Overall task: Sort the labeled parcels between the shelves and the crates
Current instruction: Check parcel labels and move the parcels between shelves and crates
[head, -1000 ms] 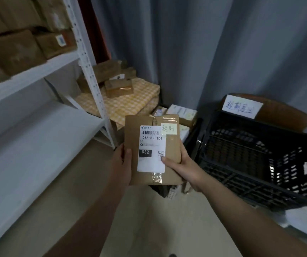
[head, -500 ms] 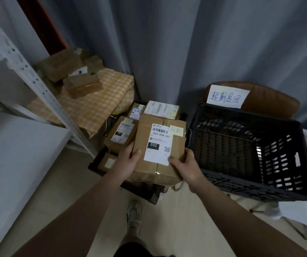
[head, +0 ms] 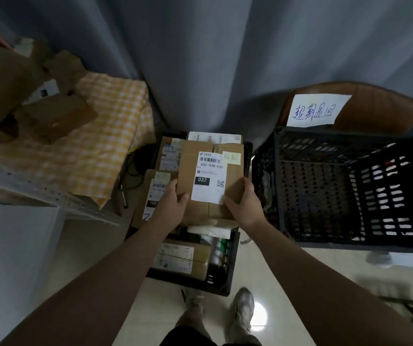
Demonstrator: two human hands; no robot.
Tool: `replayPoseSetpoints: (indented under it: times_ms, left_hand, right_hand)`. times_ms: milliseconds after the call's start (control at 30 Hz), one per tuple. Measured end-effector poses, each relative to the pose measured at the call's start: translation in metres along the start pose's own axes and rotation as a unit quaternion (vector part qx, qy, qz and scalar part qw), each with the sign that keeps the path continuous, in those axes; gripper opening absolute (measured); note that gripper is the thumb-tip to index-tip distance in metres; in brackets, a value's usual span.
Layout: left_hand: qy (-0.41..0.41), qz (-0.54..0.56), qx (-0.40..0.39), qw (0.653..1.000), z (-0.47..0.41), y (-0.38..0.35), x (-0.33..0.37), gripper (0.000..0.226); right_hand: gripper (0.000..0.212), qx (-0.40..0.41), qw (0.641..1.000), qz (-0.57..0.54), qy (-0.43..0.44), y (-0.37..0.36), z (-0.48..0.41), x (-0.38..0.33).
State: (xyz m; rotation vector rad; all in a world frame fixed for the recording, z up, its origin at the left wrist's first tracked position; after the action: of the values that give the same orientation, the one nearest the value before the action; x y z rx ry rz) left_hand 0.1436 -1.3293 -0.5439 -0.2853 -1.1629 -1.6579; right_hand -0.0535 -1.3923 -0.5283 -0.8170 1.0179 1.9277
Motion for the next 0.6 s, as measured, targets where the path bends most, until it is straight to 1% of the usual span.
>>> replayPoseSetpoints:
  times_ms: [133, 200, 333, 467, 533, 600]
  left_hand:
    - [0.005, -0.019, -0.002, 1.0, -0.008, 0.003, -0.017, 0.058]
    - [-0.003, -0.037, 0.004, 0.999, -0.01, 0.007, -0.022, 0.057]
    - [-0.044, -0.066, 0.035, 0.996, -0.008, 0.018, -0.017, 0.059]
    - [-0.071, -0.164, 0.058, 0.982, -0.005, 0.023, -0.009, 0.057]
    - [-0.074, -0.196, 0.053, 0.976, -0.003, 0.024, -0.005, 0.056]
    - [-0.074, -0.228, 0.046, 0.97, 0.0, 0.026, -0.001, 0.056]
  right_hand:
    - [0.092, -0.001, 1.0, 0.025, 0.018, -0.014, -0.004, 0.0]
    - [0.094, 0.0, 0.999, 0.028, 0.033, -0.021, -0.002, -0.001]
    - [0.089, -0.002, 0.998, 0.044, 0.034, -0.028, 0.002, 0.003]
    - [0.085, -0.006, 0.997, 0.065, 0.033, -0.026, 0.002, 0.004]
    - [0.081, -0.005, 0.995, 0.091, 0.036, -0.022, 0.001, 0.0]
    - [0.075, -0.009, 0.989, 0.144, 0.042, -0.017, 0.001, -0.005]
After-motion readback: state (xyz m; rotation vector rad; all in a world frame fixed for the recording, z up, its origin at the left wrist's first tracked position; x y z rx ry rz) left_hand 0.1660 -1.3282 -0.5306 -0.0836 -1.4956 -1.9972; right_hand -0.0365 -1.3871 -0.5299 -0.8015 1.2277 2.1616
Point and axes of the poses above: each hand's wrist, its own z-axis away from the middle knuckle, its own y-axis out of the back of the hand, x = y × z, the point moved 9 cm from there along -z, towards the middle knuckle, and after that the axes turned 8 degrees about -z, right-handed, at the moved point
